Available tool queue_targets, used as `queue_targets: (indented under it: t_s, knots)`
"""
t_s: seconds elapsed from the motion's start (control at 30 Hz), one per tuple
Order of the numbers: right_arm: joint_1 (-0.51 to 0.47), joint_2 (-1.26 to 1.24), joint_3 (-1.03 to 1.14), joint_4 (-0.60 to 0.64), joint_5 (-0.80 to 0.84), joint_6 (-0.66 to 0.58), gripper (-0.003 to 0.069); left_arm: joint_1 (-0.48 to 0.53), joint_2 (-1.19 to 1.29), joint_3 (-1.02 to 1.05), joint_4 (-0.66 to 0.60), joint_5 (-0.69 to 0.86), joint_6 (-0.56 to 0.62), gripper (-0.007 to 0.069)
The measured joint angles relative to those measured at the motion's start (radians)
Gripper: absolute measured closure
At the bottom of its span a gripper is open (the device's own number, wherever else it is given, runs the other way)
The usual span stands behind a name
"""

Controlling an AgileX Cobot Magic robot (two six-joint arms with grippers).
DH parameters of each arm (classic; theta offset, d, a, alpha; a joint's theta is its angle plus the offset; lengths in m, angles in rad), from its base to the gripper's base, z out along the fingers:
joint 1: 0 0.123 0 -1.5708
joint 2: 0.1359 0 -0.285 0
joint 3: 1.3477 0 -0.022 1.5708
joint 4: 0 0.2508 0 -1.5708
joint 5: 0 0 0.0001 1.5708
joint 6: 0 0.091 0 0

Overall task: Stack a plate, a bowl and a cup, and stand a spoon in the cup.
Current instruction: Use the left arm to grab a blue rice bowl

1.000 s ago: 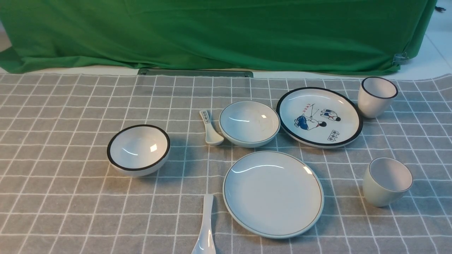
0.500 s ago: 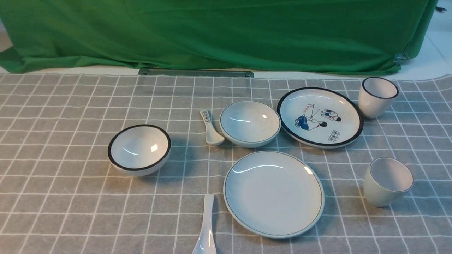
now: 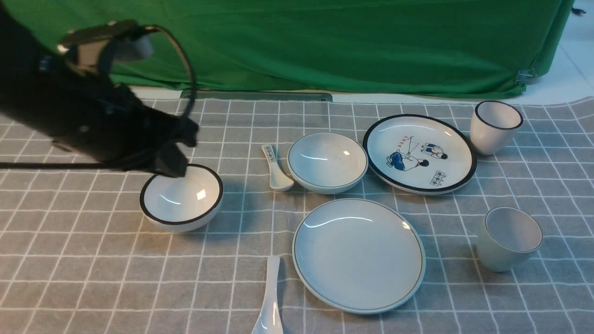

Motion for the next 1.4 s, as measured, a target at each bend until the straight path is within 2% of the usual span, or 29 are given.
queue_targets:
  t_s: [0.1,0.23,0.33,0.53,0.63,0.67,0.7,0.87,1.0,1.1,1.2,1.23,1.27,1.3,1.33,1.4]
  knots:
    - [0.000,0.008,-0.004,0.000,-0.003,-0.005,0.0637,-0.074,0.115,-0.126,0.017,0.014,-0.020,0.0624]
    - [0.001,0.008,-0.004,0.000,-0.036,-0.005,0.0637,-0.113,0.268,-0.313,0.022,0.115,-0.048,0.0624]
    - [0.002,0.008,-0.005,0.001,-0.055,-0.006,0.0637,-0.143,0.455,-0.525,0.074,0.206,-0.080,0.0624]
    - [0.002,0.008,-0.005,0.008,-0.060,-0.006,0.0637,-0.187,0.700,-0.811,0.158,0.223,-0.105,0.0589]
    - [0.002,0.008,-0.005,0.010,-0.060,-0.006,0.0637,-0.198,0.822,-0.937,0.212,0.213,-0.154,0.0486]
    - [0.002,0.008,-0.005,0.011,-0.060,-0.006,0.0637,-0.198,0.861,-0.967,0.240,0.202,-0.173,0.0428]
    - [0.002,0.008,-0.005,0.011,-0.060,-0.006,0.0637,-0.198,0.872,-0.974,0.245,0.200,-0.175,0.0410]
    - [0.002,0.008,-0.005,0.011,-0.062,-0.028,0.0637,-0.197,0.960,-1.000,0.304,0.162,-0.222,0.0189]
    - [0.002,0.008,-0.004,0.011,-0.082,-0.035,0.0637,-0.197,0.992,-1.001,0.304,0.124,-0.227,0.0102]
    - [0.003,0.008,-0.004,0.011,-0.092,-0.036,0.0636,-0.197,1.004,-1.002,0.302,0.101,-0.228,0.0101]
    - [0.003,0.008,-0.004,0.011,-0.098,-0.037,0.0636,-0.197,1.014,-1.002,0.302,0.090,-0.230,0.0135]
    - [0.003,0.008,-0.004,0.011,-0.099,-0.040,0.0636,-0.197,1.018,-1.002,0.302,0.088,-0.230,0.0171]
    - [0.003,0.008,-0.004,0.011,-0.103,-0.047,0.0634,-0.197,1.027,-1.002,0.302,0.087,-0.230,0.0238]
    - [0.003,0.008,-0.004,0.011,-0.104,-0.048,0.0634,-0.197,1.030,-1.002,0.302,0.087,-0.230,0.0246]
    - [0.003,0.008,-0.004,0.011,-0.104,-0.049,0.0634,-0.197,1.035,-1.002,0.300,0.087,-0.230,0.0288]
    - [0.003,0.008,-0.004,0.011,-0.105,-0.051,0.0629,-0.197,1.047,-1.002,0.284,0.087,-0.230,0.0399]
